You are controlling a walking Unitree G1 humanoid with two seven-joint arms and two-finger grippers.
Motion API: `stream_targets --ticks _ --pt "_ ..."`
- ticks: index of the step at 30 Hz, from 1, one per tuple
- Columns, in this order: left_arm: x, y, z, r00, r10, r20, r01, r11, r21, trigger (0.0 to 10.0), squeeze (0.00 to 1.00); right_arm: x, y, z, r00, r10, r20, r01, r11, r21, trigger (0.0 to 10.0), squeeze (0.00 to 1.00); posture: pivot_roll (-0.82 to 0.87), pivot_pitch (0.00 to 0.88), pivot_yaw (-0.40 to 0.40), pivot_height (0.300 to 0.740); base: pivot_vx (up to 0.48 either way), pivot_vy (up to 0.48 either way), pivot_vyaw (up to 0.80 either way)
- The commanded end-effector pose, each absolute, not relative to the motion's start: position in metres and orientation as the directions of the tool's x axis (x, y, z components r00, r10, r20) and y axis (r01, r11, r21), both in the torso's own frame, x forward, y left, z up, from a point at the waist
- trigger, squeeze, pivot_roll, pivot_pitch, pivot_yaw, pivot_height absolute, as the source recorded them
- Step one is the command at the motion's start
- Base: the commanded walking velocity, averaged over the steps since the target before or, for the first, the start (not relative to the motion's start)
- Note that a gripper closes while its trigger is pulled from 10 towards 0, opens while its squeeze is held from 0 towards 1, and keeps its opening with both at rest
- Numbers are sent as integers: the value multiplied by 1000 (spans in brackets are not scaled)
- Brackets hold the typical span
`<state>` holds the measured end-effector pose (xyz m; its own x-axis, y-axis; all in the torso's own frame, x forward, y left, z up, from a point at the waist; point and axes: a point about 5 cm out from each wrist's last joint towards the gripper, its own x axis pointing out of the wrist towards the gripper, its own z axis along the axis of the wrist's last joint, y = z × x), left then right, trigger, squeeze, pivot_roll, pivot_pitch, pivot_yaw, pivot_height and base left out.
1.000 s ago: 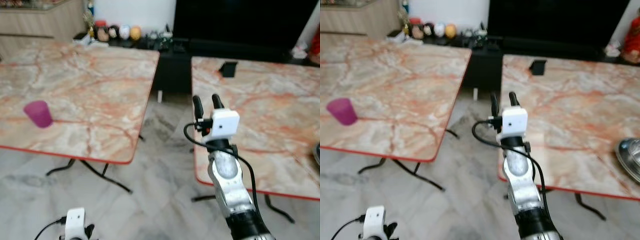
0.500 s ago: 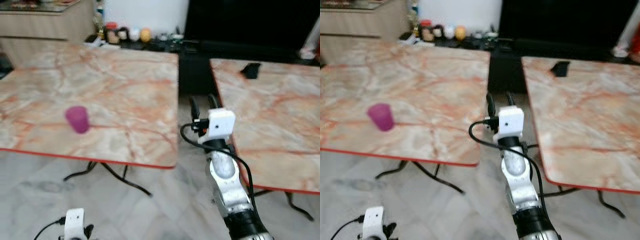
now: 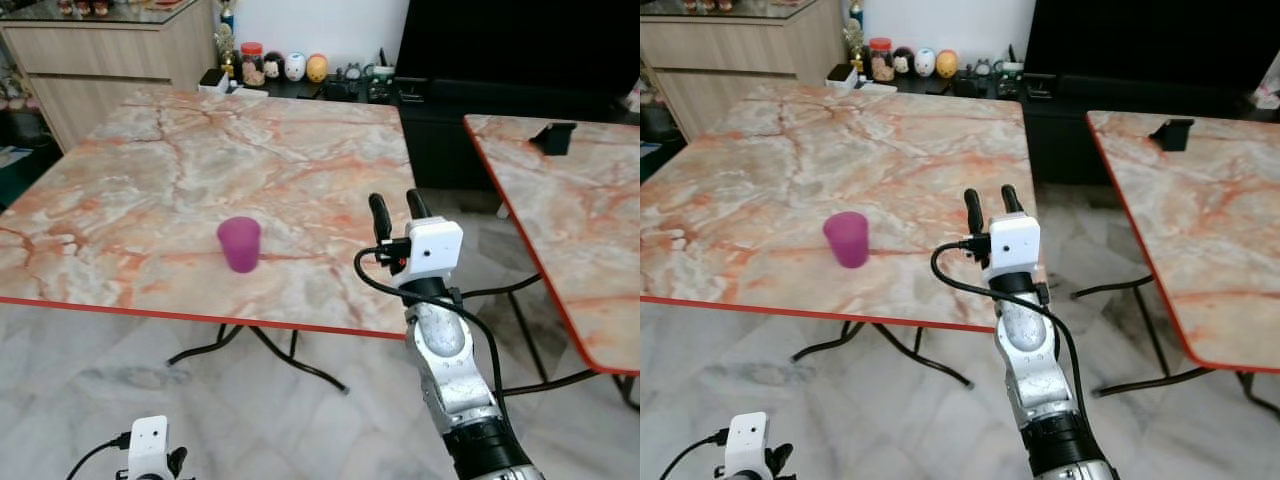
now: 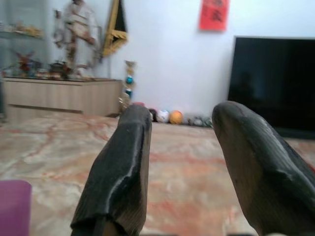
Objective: Setting the table
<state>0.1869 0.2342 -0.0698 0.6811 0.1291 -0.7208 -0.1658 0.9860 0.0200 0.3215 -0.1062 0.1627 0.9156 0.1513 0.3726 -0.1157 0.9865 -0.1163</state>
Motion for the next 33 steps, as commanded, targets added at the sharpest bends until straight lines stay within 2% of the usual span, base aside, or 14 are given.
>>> stream_targets --ticks 1,22,33 --pt "186 230 -72 677 122 -726 -169 986 8 10000 0 321 -114 159 926 131 355 -98 989 -111 10000 0 45 0 -23 740 0 458 0" --pt "184 229 -72 672 119 -731 -165 986 8 10000 0 322 -113 159 928 135 346 -104 989 -106 10000 0 46 0 -26 740 0 459 0" --pt "184 229 -72 676 114 -728 -159 987 7 10000 0 323 -114 159 929 133 345 -102 989 -106 10000 0 44 0 -26 740 0 0 0"
